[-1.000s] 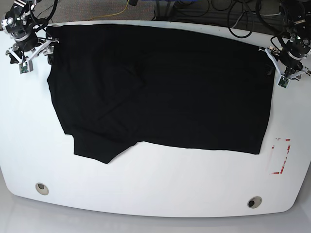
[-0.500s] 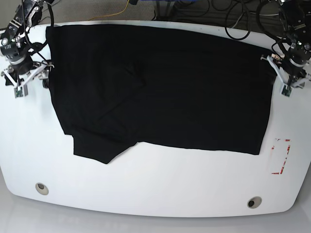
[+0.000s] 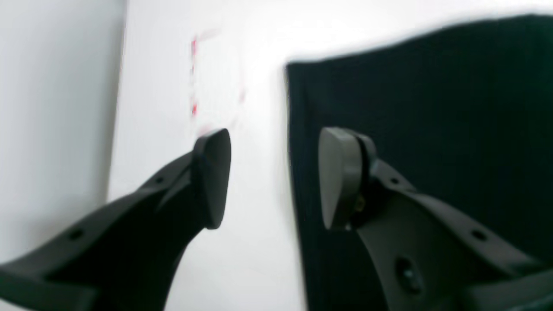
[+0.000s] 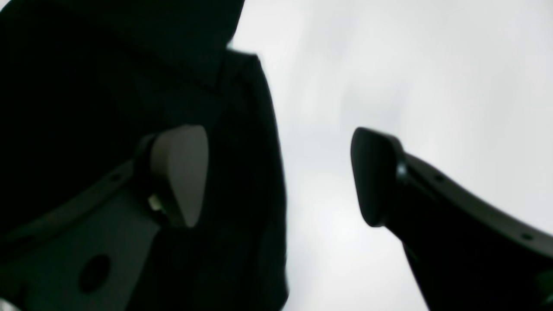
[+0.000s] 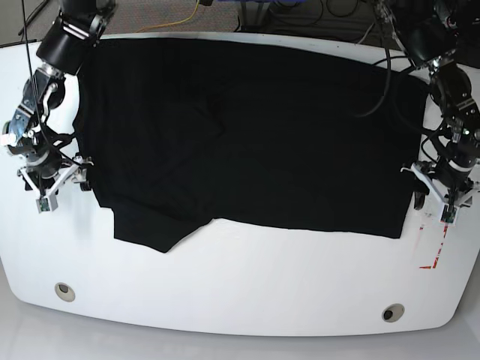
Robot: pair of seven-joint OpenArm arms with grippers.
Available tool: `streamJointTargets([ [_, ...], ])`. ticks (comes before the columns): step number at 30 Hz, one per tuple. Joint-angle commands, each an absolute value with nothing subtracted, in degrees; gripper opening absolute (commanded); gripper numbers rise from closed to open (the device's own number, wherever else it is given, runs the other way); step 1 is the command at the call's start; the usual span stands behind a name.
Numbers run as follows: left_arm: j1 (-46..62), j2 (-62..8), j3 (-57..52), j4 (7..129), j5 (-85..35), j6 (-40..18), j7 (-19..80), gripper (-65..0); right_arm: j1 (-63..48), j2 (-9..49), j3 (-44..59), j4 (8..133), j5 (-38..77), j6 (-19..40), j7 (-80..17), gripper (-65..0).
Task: Layout the t-shirt on the table in an organized manner, then fold the t-shirt properly
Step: 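Lower both grippers to the shirt's hem-side corners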
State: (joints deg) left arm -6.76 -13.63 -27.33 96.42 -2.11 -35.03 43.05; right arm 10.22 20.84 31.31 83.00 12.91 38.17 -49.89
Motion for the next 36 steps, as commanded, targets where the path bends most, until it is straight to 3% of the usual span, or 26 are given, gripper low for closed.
streamJointTargets([
  [1,-11.6,-14.3,-26.2,93.1,-0.2,-32.1,42.3,-34.1,15.0,22.3,30.0,80.0,10.9,38.4,-45.9,-15.2],
  [13,-23.6,-14.3,-24.5,78.5,0.7,-29.3,40.9,-34.3,30.2,22.7,22.8,58.2,7.5,38.4,-36.7,-15.4],
  [23,-24.1,-14.3,-24.3,73.1,0.7,-29.3,30.4,-34.3,39.9,23.0,22.7,37.8,7.5,38.0,-27.6,-15.4],
  [36,-24.6,-14.5,-24.2,64.9,0.7,-29.3,24.2,-34.3,43.6,24.0,22.6,25.3,3.8,36.9,-20.7,-15.4],
])
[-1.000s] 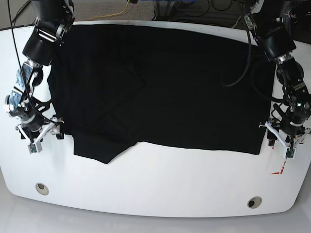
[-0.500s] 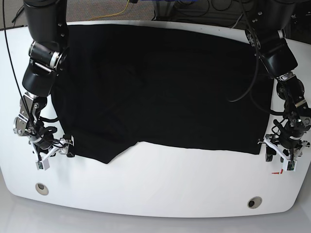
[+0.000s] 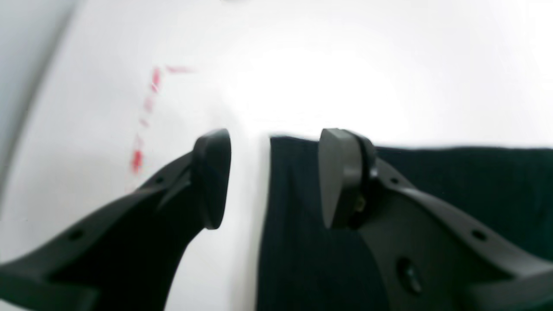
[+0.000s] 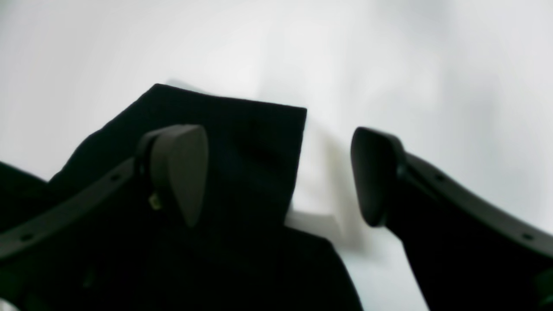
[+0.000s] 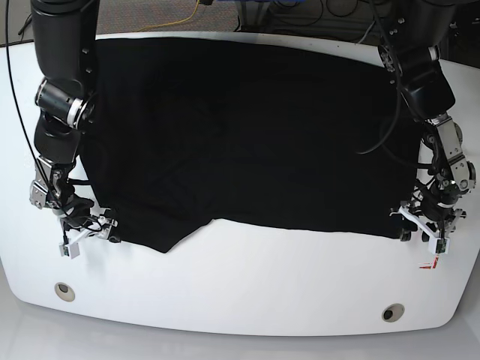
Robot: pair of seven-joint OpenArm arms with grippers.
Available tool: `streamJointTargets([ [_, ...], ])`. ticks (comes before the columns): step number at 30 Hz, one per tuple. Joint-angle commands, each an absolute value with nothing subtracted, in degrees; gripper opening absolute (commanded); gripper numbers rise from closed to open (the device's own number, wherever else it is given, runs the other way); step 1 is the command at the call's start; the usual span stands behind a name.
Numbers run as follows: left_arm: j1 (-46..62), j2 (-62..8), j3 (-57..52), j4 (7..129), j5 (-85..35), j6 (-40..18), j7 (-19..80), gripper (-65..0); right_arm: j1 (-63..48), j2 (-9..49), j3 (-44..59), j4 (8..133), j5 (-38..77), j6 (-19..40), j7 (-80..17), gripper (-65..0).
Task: Layout the t-shirt on the table in an organized manner, then fold the t-shirt properly
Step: 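Lower both grippers to the shirt's hem-side corners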
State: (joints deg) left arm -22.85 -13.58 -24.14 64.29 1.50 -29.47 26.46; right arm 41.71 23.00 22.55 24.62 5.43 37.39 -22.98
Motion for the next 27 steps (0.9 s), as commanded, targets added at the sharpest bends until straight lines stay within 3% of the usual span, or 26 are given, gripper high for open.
streamJointTargets([
  [1,-24.6,-14.5,-24.2,64.9,0.7,-29.3,24.0,-34.3,43.6,23.9,22.6,25.4,2.8,36.7,-20.4,-15.4],
  [27,-22.8,-14.5,-22.3,65.2,0.7,-29.6,24.0,-34.3,33.4,23.9,23.0,25.8,-0.9,37.0,-17.1,-15.6],
])
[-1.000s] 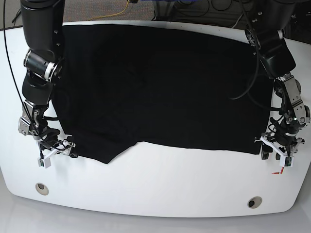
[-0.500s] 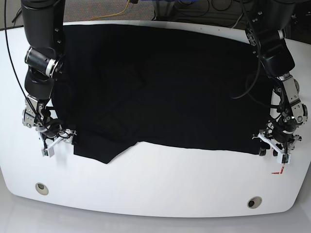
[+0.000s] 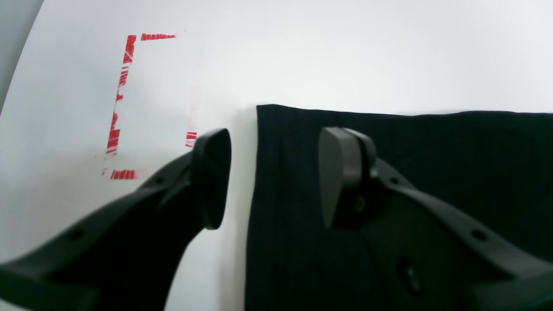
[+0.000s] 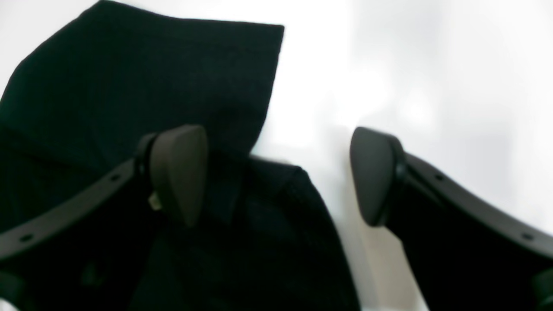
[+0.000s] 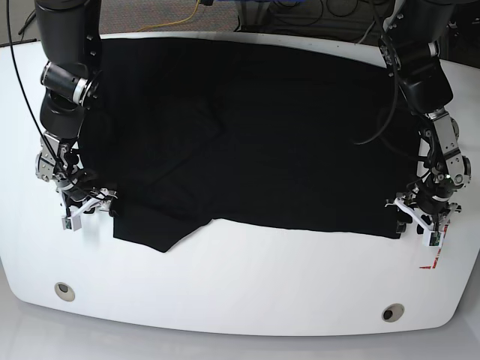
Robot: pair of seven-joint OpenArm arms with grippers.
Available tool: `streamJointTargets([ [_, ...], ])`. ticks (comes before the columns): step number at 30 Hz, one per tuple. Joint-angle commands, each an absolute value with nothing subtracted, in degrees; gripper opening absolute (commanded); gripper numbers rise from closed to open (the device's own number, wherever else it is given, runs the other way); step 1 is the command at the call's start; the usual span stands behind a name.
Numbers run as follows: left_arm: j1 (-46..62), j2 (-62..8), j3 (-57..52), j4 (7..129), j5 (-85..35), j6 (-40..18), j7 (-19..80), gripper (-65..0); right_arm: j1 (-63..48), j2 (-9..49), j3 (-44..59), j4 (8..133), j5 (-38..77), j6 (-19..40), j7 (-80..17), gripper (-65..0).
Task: Layout the t-shirt on the table in an organized manner, then fold the t-shirt properly
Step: 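Lower both grippers to the shirt's hem-side corners, then close both grippers on the black t-shirt's hem corners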
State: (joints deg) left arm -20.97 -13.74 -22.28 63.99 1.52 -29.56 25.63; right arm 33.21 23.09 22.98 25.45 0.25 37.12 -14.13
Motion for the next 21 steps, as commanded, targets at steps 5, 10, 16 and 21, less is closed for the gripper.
streamJointTargets([
  [5,-22.8,-14.5,-22.3,65.2,0.7,-29.6,24.0,-34.3,31.9,23.6,23.0,30.4,-0.8,37.0,-18.5,-15.6],
  [10,-22.4,-14.6,-22.3,65.1,0.7,-29.6,24.0,-34.3,29.5,23.4,23.1,38.3,-0.8,37.0,-23.1,-15.6],
  [16,-21.7,-15.3,-22.2,65.2,0.7,-29.6,24.0,-34.3,26.9,22.2,23.1,45.1,-0.7,37.0,-25.3,-23.1],
  [21,-21.7,-15.3,-22.2,65.2,0.7,-29.6,24.0,-34.3,26.6,21.9,23.1,45.5,-0.8,37.0,-25.3,-30.1],
])
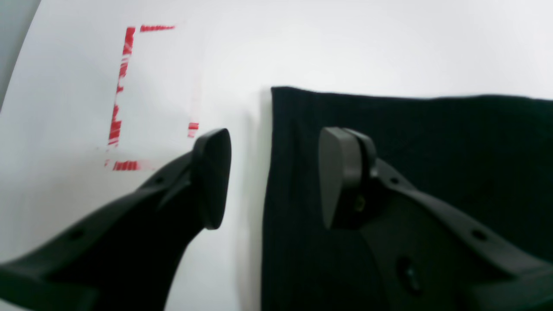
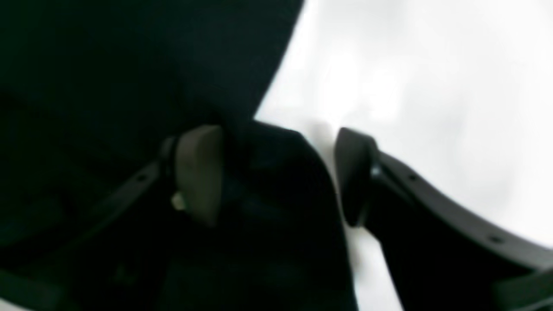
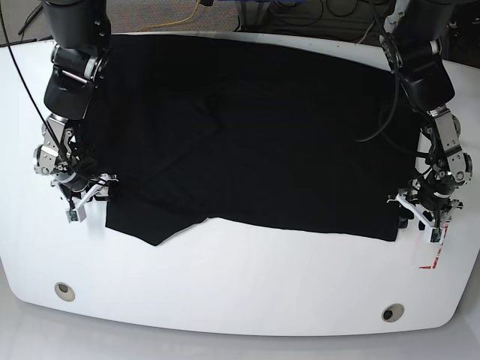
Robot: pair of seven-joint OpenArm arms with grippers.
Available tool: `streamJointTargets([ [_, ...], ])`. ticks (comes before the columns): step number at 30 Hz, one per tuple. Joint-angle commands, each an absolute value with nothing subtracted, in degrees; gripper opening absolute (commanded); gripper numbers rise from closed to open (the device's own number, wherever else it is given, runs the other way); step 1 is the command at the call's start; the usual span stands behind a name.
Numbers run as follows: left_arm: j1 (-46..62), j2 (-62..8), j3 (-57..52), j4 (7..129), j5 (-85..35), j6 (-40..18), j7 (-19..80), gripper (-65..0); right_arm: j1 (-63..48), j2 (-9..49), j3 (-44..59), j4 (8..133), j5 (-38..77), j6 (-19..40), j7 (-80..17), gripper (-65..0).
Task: Layout the t-shirt on the table in an organized manner, then fold the t-shirt properly
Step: 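Close both grippers on the black t-shirt's hem corners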
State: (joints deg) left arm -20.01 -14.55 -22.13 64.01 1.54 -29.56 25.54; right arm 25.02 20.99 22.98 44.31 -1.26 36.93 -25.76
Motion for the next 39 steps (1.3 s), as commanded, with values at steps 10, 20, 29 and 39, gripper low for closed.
streamJointTargets([
  [10,-21.6,-15.4,-22.4,65.1,0.7,-29.6,24.0,-34.3,26.5,20.7,23.0,45.4,-1.0,37.0,-25.3,-57.1],
  [20,-21.9,-16.2,-22.6,64.8,0.7,-29.1,24.0,-34.1,26.5,20.3,22.9,45.4,-1.3,37.0,-25.3,-65.0],
  [29,-24.0,-16.0,-22.6,63.6,0.7,-29.1,24.0,-33.9,26.4,20.3,22.9,45.4,-1.3,37.0,-25.3,-65.0],
  [39,-29.8,-16.3,-22.4,50.3,0.7,-25.1,20.6,-24.8,26.4,20.2,22.8,45.4,-1.0,37.0,-25.3,-65.0],
])
